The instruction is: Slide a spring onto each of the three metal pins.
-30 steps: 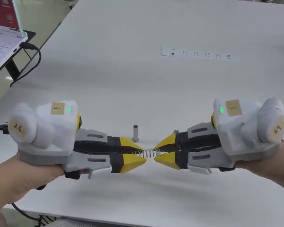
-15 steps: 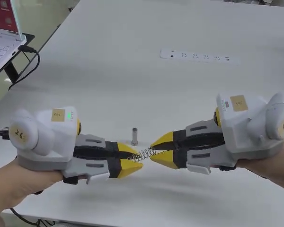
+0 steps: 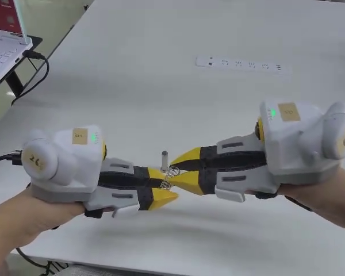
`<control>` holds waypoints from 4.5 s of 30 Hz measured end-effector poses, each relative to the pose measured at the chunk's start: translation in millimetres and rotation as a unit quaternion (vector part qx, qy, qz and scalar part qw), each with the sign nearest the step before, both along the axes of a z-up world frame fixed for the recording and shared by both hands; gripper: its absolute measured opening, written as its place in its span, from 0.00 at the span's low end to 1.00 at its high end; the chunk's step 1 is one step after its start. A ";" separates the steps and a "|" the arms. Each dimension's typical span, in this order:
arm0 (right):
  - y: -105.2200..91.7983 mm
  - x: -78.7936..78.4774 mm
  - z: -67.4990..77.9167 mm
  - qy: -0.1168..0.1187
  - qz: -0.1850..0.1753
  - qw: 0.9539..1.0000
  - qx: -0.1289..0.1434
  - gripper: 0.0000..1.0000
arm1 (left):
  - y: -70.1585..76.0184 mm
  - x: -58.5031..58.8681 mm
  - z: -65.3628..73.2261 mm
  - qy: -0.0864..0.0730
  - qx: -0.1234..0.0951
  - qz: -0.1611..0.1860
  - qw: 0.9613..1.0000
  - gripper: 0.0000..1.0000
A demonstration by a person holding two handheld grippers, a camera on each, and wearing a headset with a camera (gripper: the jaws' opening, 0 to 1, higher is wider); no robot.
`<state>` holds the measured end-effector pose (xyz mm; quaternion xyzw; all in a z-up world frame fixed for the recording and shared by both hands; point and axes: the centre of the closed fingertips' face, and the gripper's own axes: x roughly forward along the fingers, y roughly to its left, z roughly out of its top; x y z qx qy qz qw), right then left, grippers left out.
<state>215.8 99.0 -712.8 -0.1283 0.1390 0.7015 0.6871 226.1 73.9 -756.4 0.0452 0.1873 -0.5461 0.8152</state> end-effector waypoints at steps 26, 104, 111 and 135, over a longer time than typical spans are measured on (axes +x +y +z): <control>15.2 1.5 8.6 -0.058 -0.015 0.998 0.010 0.07 | 8.5 3.5 7.8 -0.008 -0.022 0.027 0.999 0.02; -5.1 27.0 -23.6 -0.079 -0.056 0.994 -0.044 0.07 | 67.5 24.6 -28.2 0.012 0.024 0.157 0.987 0.56; -8.4 29.8 -24.6 -0.079 -0.064 0.994 -0.046 0.07 | 74.9 26.4 -28.7 0.012 0.030 0.173 0.984 0.70; -1.2 33.9 -41.5 -0.072 -0.063 0.994 -0.057 0.07 | 88.6 30.3 -32.0 0.013 0.045 0.198 0.979 0.98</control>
